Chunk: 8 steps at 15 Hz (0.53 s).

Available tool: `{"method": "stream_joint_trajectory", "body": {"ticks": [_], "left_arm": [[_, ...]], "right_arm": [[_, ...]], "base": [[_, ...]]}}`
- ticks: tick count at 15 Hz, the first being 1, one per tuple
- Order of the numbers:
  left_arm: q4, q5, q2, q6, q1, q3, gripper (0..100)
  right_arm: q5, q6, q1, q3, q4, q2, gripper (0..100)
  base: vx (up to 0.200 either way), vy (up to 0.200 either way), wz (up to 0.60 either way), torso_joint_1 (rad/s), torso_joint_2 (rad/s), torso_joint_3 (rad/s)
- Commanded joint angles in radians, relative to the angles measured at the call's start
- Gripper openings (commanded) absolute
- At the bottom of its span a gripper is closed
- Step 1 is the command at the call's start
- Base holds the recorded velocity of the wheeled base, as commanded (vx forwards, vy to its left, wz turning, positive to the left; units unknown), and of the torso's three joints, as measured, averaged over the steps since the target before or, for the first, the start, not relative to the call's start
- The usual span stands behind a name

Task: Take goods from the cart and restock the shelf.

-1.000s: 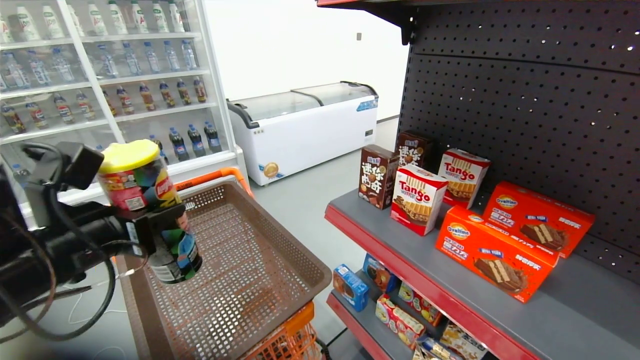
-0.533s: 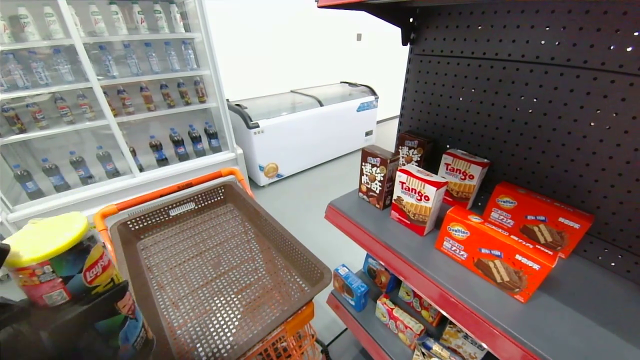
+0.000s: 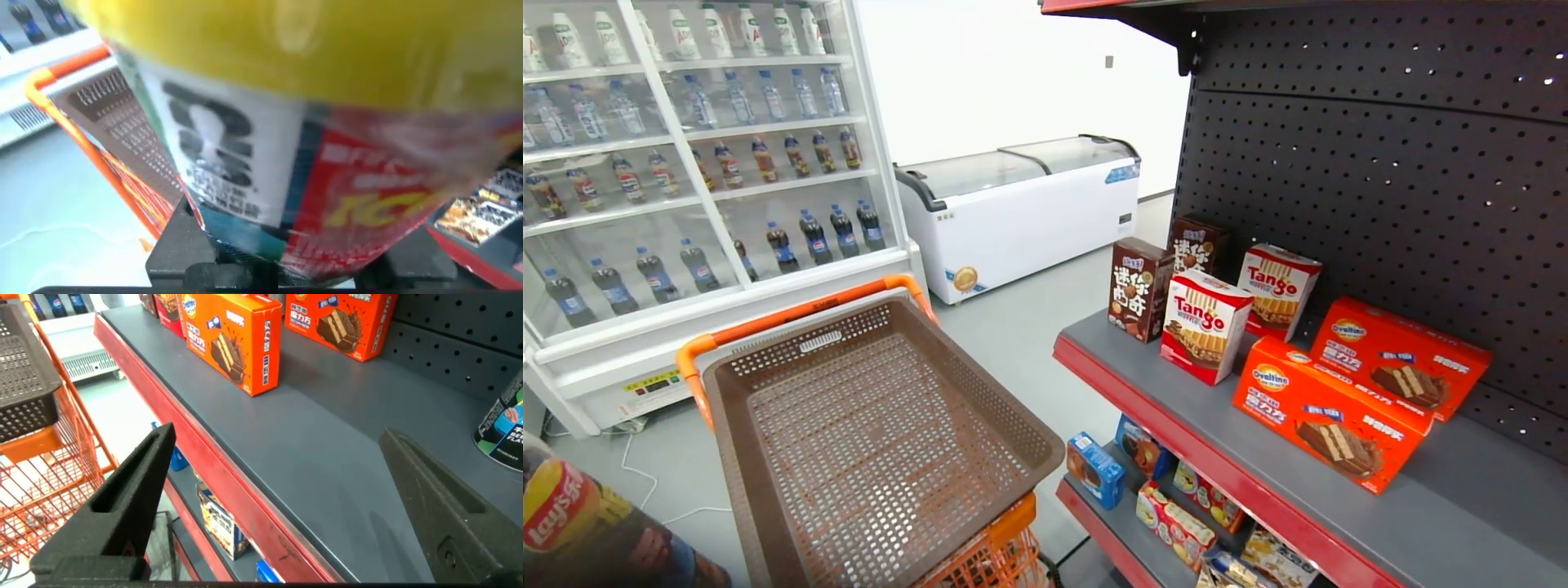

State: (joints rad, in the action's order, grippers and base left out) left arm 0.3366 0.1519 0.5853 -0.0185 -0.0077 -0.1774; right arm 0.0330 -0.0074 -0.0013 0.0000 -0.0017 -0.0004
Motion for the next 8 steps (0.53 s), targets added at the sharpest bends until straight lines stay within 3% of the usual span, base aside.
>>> {"method": "stream_joint_trajectory", "body": {"ticks": [1,2,4,5,8], "left_arm": [[-0.001,-0.032,-0.157,-0.001,0.002,0.055,0],[-0.007,-0.045,-0.177,-0.001,0.002,0.064,0],[-0.093,-0.058,-0.246,-0.001,0.002,0.056,0],[-0.208,-0.064,-0.323,0.005,0.0,0.052,0],[-0.389,-0.064,-0.483,0.006,0.0,0.026,0]], "right_arm": [[0.001,0.0,0.0,0.0,0.0,0.0,100],[0.001,0.0,0.0,0.0,0.0,0.0,100],[0.002,0.0,0.001,0.0,0.0,0.0,100],[0.002,0.0,0.001,0.0,0.0,0.0,100],[0.002,0.0,0.001,0.0,0.0,0.0,100]], "base": [[0.0,0.0,0.0,0.0,0.0,0.0],[0.0,0.0,0.0,0.0,0.0,0.0],[0.0,0.0,-0.6,0.002,0.0,0.0],[0.0,0.0,-0.6,0.002,0.01,0.002],[0.0,0.0,-0.6,0.004,0.0,0.001]]}}
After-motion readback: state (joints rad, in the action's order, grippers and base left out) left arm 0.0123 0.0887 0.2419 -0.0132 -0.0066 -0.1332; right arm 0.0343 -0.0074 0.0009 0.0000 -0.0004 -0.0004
